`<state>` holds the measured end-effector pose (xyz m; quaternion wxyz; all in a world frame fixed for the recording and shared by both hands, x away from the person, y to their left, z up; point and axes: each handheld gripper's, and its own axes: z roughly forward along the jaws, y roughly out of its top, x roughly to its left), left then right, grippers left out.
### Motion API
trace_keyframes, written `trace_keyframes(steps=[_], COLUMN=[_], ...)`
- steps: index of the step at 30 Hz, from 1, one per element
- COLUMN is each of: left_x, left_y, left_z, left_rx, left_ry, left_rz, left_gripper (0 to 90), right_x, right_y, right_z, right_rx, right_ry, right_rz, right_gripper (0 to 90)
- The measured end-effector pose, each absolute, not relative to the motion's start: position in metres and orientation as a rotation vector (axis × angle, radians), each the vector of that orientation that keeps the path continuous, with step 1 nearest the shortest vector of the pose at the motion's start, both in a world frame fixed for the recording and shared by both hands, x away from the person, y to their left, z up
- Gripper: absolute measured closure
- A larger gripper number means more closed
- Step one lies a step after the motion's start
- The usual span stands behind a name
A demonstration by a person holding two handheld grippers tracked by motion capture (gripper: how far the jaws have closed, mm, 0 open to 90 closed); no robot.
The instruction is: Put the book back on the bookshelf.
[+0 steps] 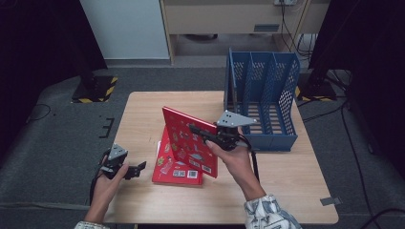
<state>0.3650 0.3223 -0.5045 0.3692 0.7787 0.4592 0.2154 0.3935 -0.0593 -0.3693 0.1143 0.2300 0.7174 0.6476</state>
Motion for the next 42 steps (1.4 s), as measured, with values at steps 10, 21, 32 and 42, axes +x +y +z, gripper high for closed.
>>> trace_keyframes(steps=[10, 21, 32, 42], left_x=[0.365, 0.367, 0.367, 0.367], left_y=[0.324, 0.330, 0.330, 0.333], left_z=[-0.510, -0.514, -0.516, -0.519], left_rx=[2.038, 2.046, 2.072, 2.071], left_ry=[1.211, 1.264, 1.283, 1.318], left_rz=[0.549, 0.582, 0.582, 0.592], left_gripper=[5.3, 5.1, 5.0, 5.1], right_x=[0.389, 0.381, 0.370, 0.356], right_y=[-0.079, -0.098, -0.125, -0.151], right_z=[-0.364, -0.364, -0.364, -0.362], right_rx=[0.715, 0.747, 0.795, 0.818], right_ry=[2.063, 2.038, 2.012, 1.978], right_rz=[1.860, 1.849, 1.823, 1.824], right_gripper=[79.7, 79.6, 79.7, 79.6])
